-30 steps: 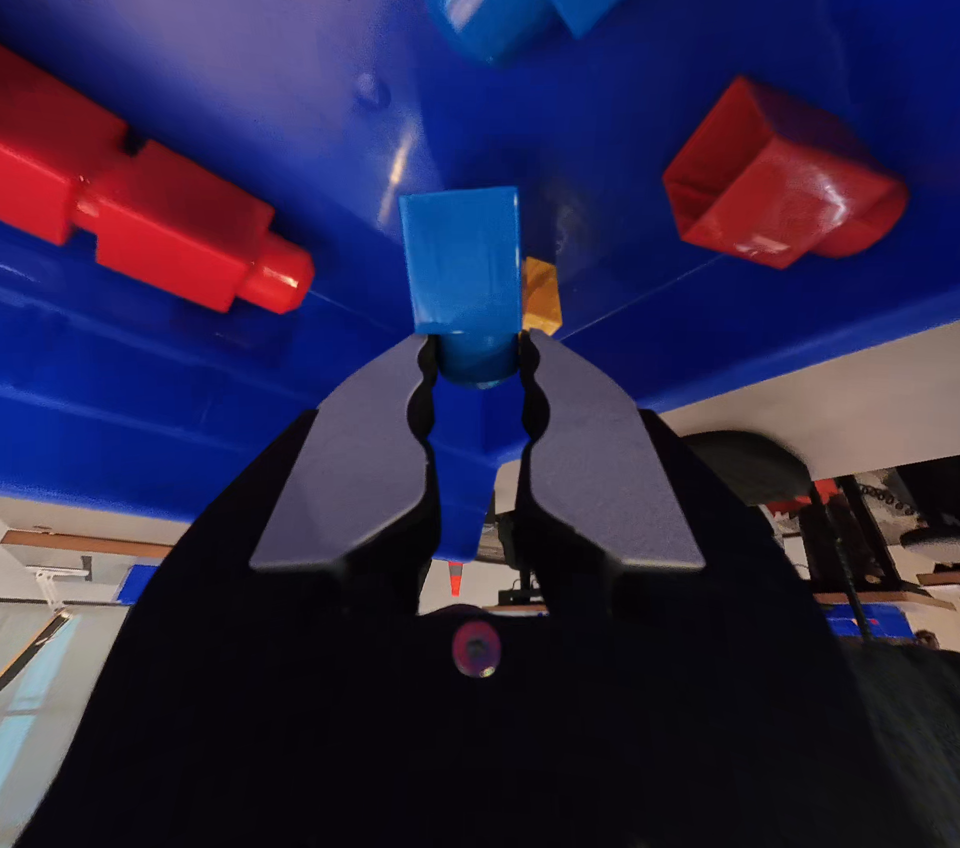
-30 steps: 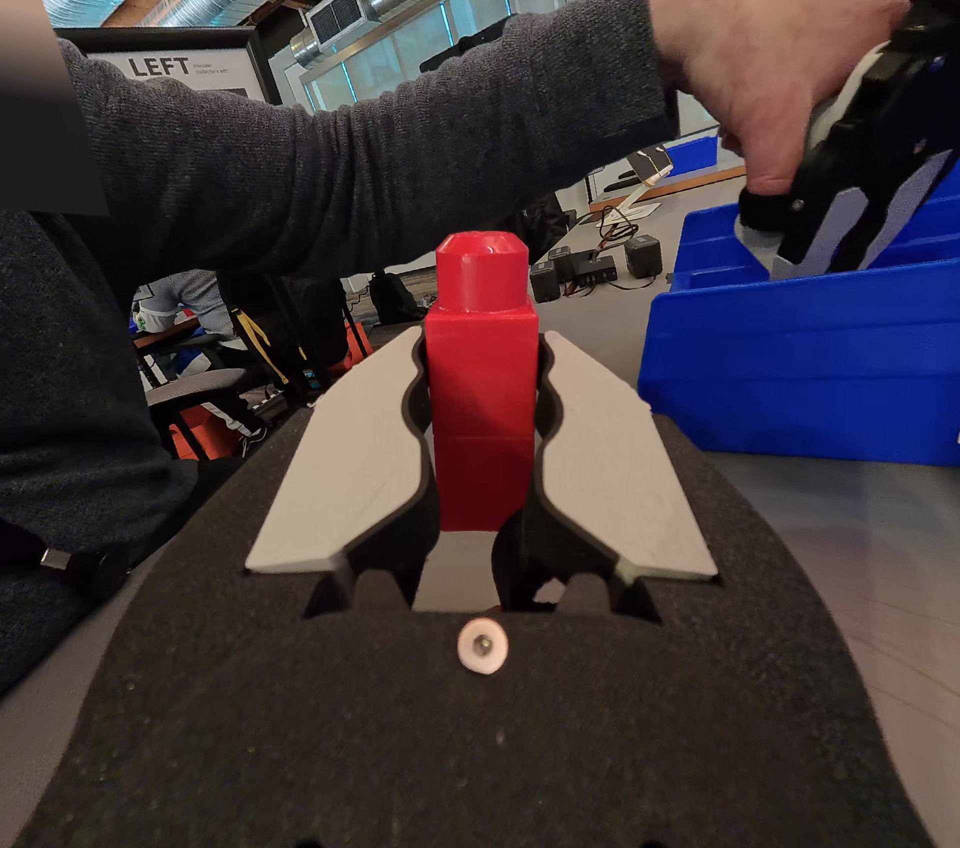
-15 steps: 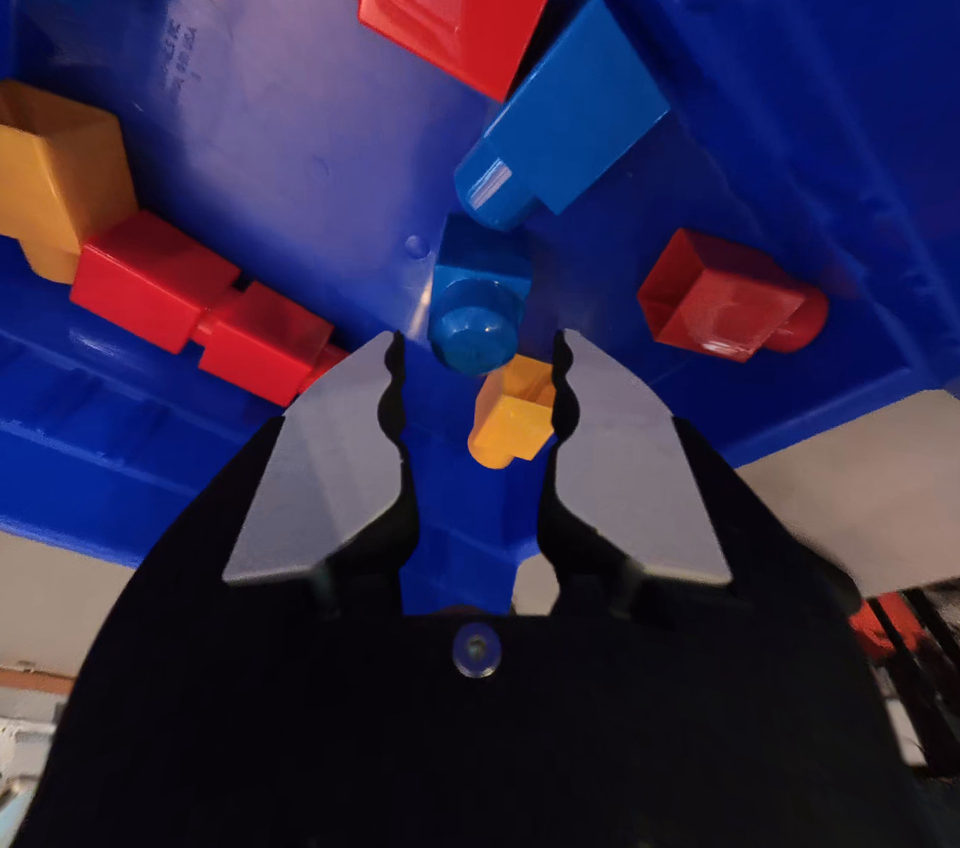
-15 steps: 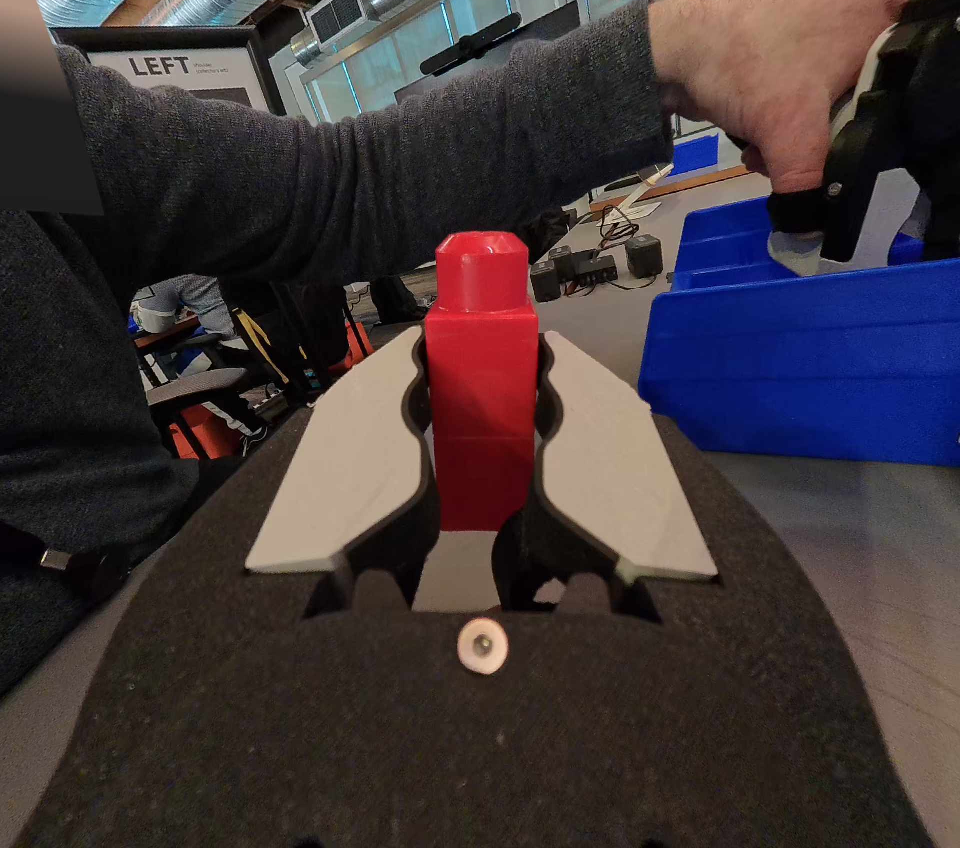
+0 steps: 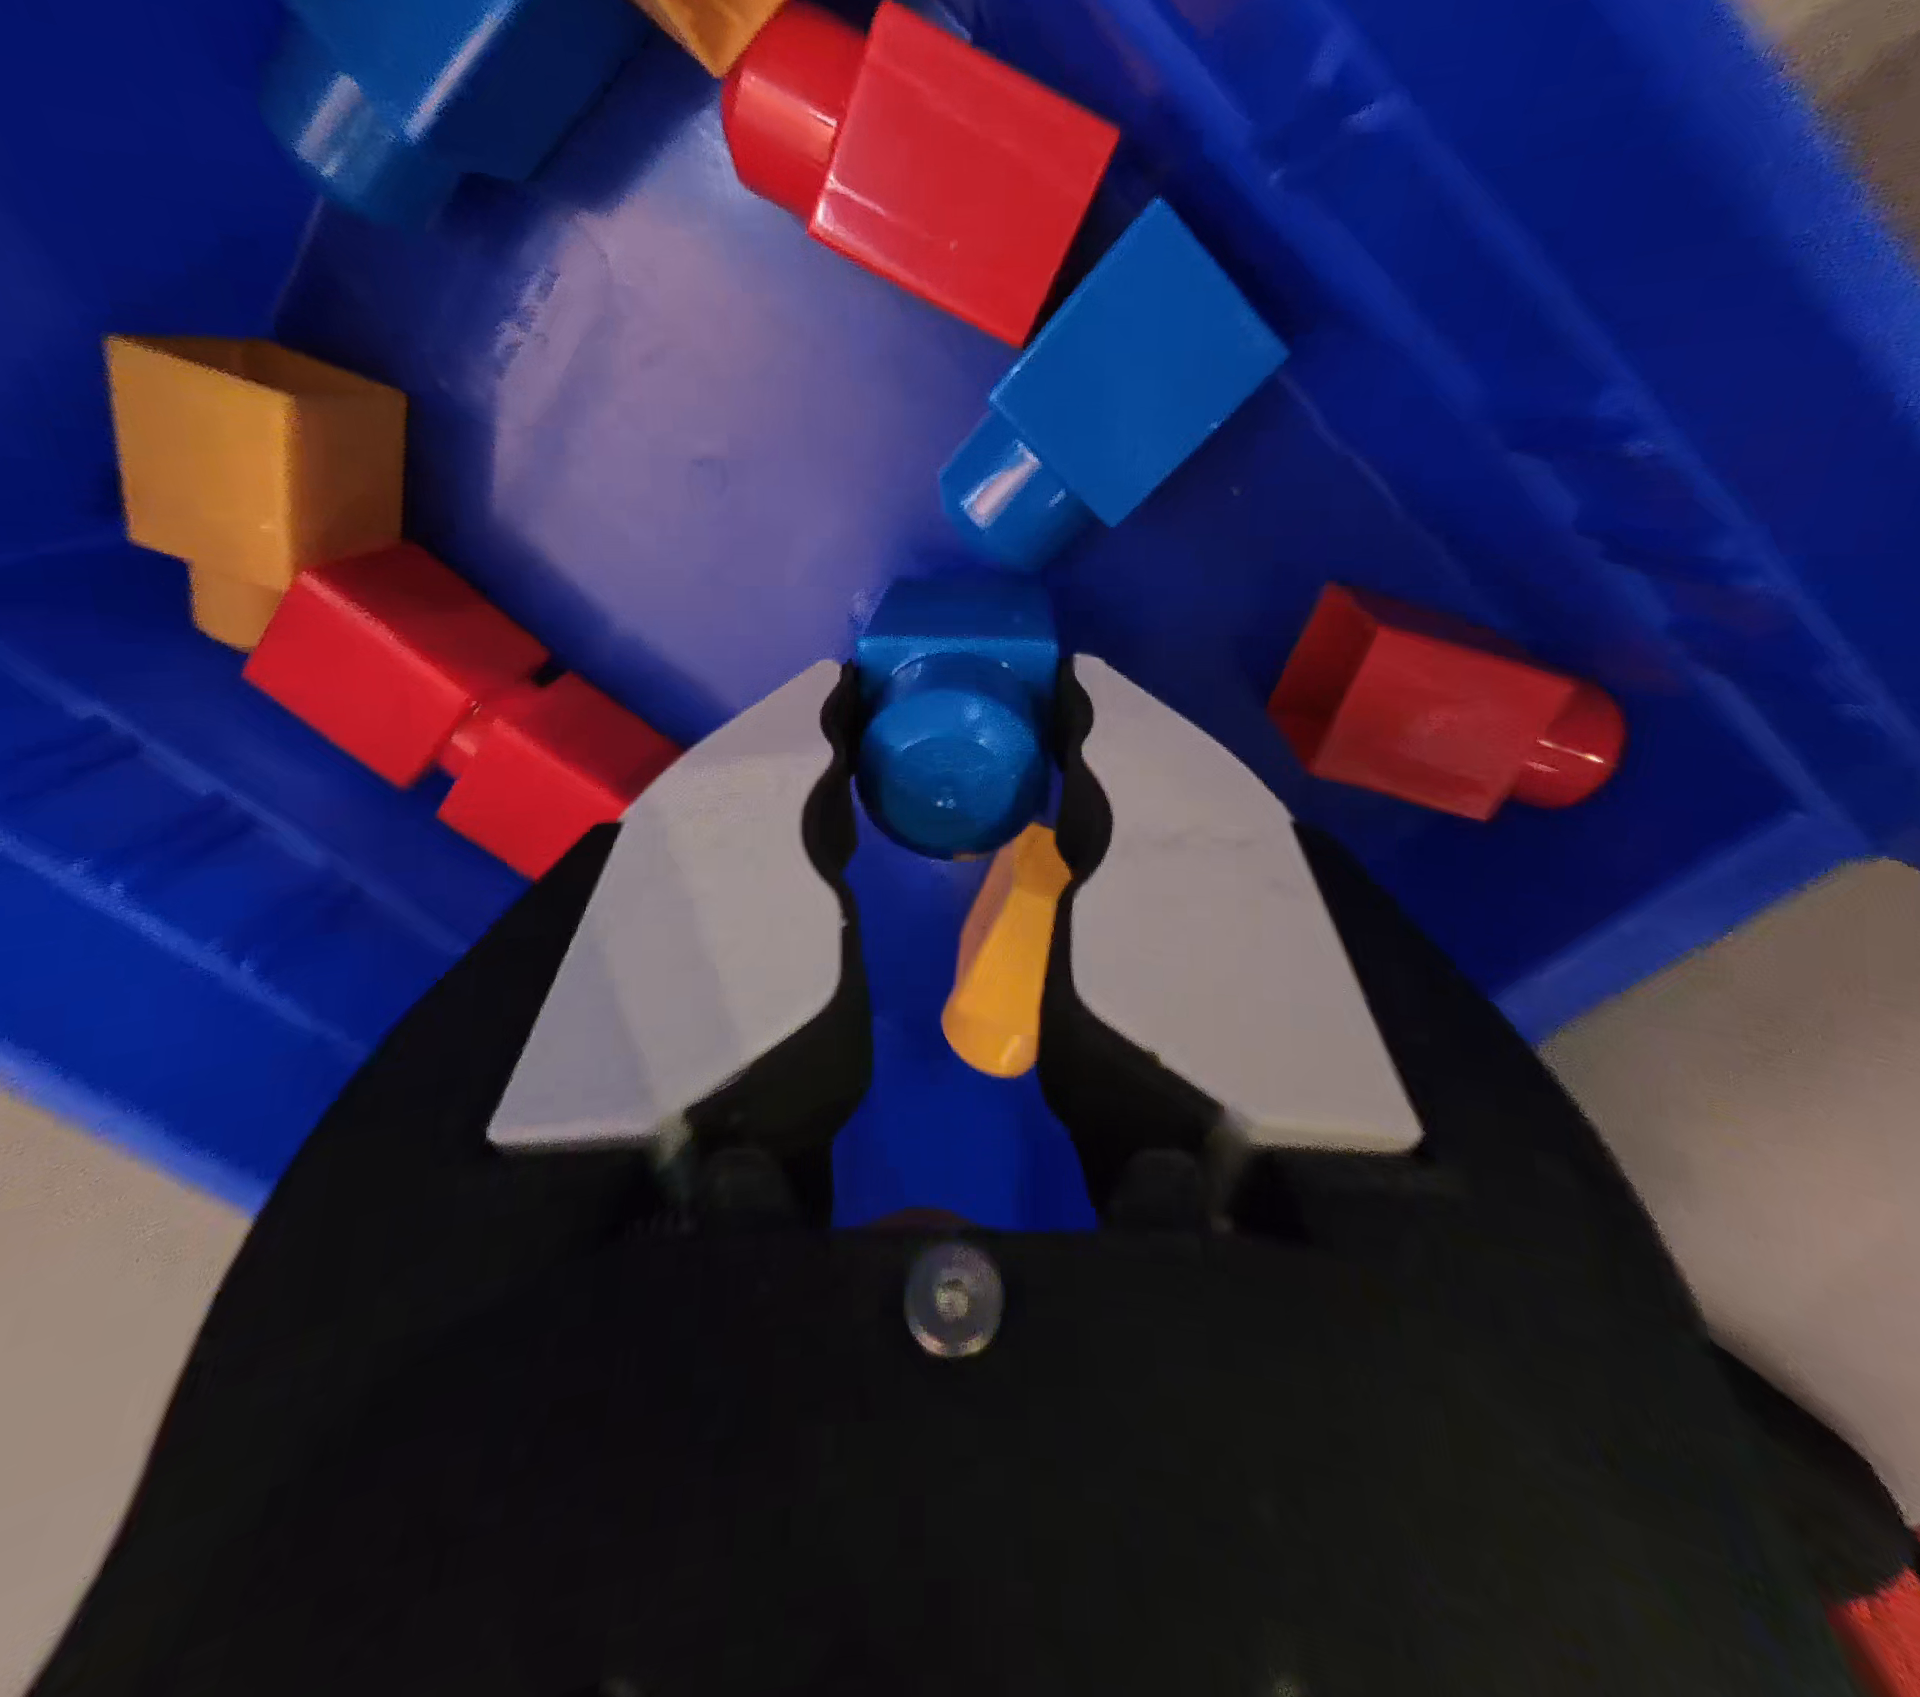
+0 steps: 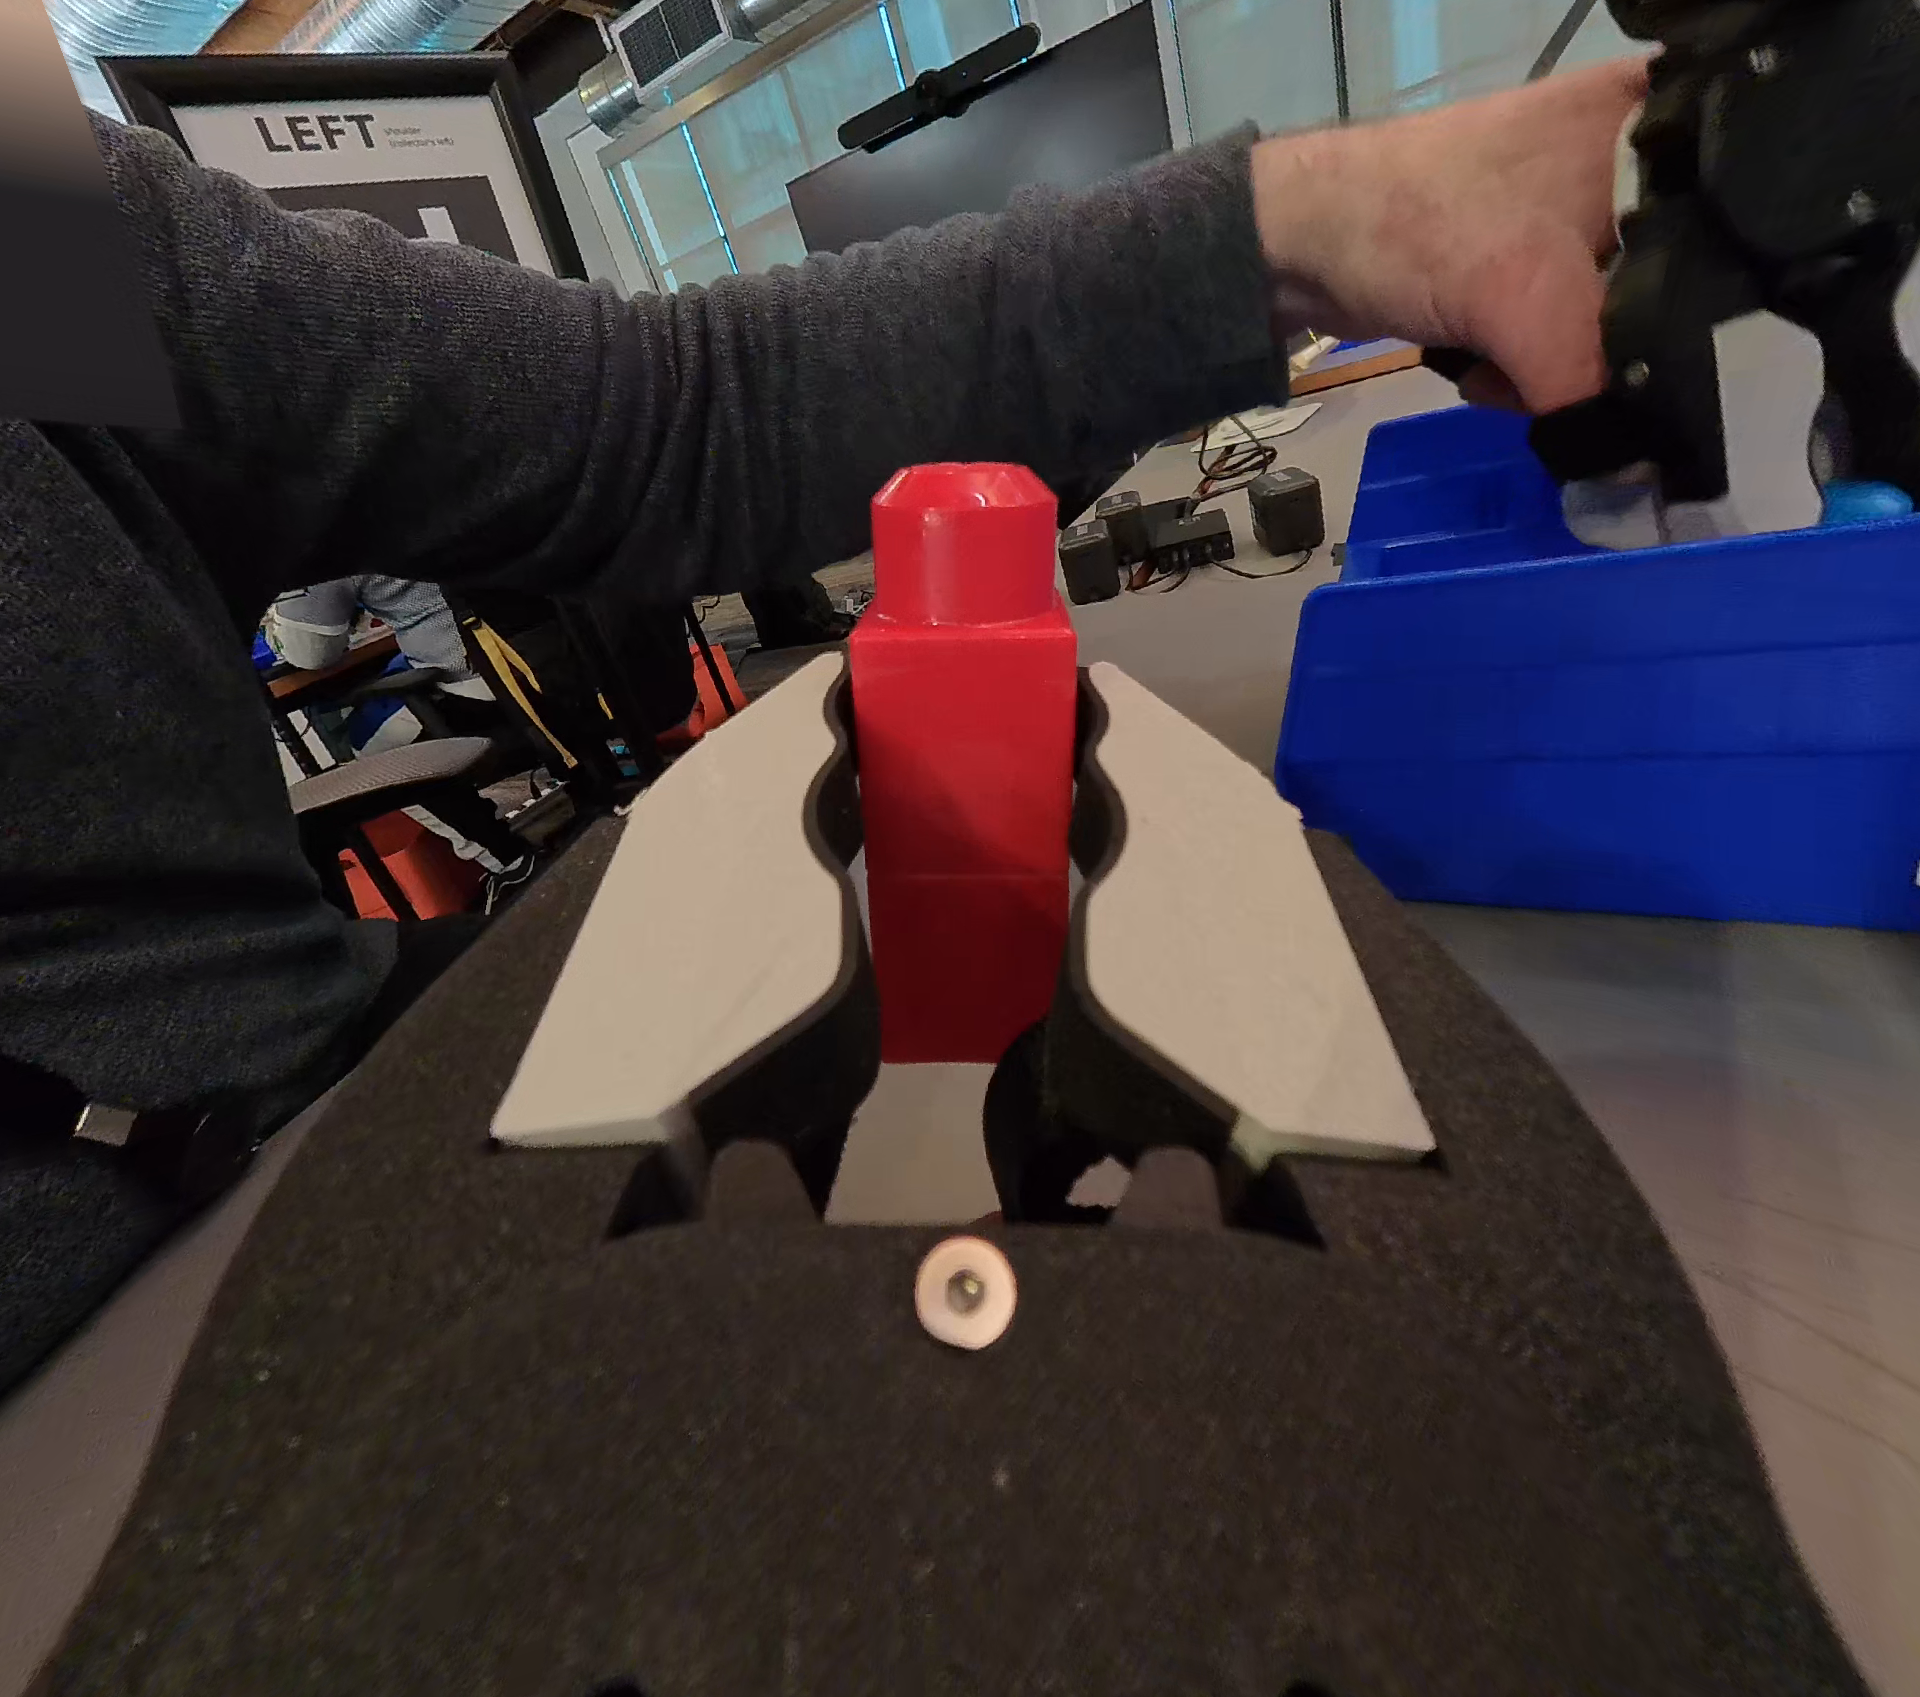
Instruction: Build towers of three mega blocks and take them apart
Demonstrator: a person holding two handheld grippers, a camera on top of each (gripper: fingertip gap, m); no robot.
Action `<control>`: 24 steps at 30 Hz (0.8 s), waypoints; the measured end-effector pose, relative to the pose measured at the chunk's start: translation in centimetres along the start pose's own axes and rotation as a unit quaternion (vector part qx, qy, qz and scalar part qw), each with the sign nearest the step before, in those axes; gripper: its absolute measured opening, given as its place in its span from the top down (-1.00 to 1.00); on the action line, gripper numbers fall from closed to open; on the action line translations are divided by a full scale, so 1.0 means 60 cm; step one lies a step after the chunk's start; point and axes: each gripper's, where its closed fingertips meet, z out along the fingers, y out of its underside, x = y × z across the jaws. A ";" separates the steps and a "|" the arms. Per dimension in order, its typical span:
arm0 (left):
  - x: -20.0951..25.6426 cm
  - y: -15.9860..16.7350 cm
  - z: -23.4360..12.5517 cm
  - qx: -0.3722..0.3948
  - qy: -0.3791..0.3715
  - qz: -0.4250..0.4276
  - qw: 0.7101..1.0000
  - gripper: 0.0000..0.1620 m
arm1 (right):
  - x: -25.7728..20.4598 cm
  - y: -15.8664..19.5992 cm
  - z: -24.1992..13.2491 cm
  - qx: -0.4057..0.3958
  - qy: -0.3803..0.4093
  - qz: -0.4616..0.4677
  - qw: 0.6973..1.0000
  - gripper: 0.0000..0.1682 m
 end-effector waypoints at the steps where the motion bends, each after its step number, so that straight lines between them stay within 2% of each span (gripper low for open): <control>1: 0.005 -0.002 -0.017 0.012 0.003 -0.003 1.000 0.57 | 0.000 0.000 0.000 0.000 0.000 0.000 1.000 0.56; 7: 0.065 -0.025 -0.146 0.089 0.007 0.002 0.996 0.57 | 0.001 0.004 0.003 -0.010 0.006 -0.004 1.000 0.56; 13: 0.176 -0.059 -0.243 0.143 0.017 0.045 0.989 0.58 | 0.003 0.011 0.009 -0.026 0.020 -0.015 0.999 0.56; 19: 0.291 -0.082 -0.273 0.156 0.041 0.098 0.982 0.58 | 0.005 0.020 0.015 -0.048 0.036 -0.031 0.998 0.56; 24: 0.328 -0.078 -0.255 0.135 0.061 0.114 0.982 0.58 | 0.004 0.026 0.019 -0.061 0.040 -0.042 0.996 0.56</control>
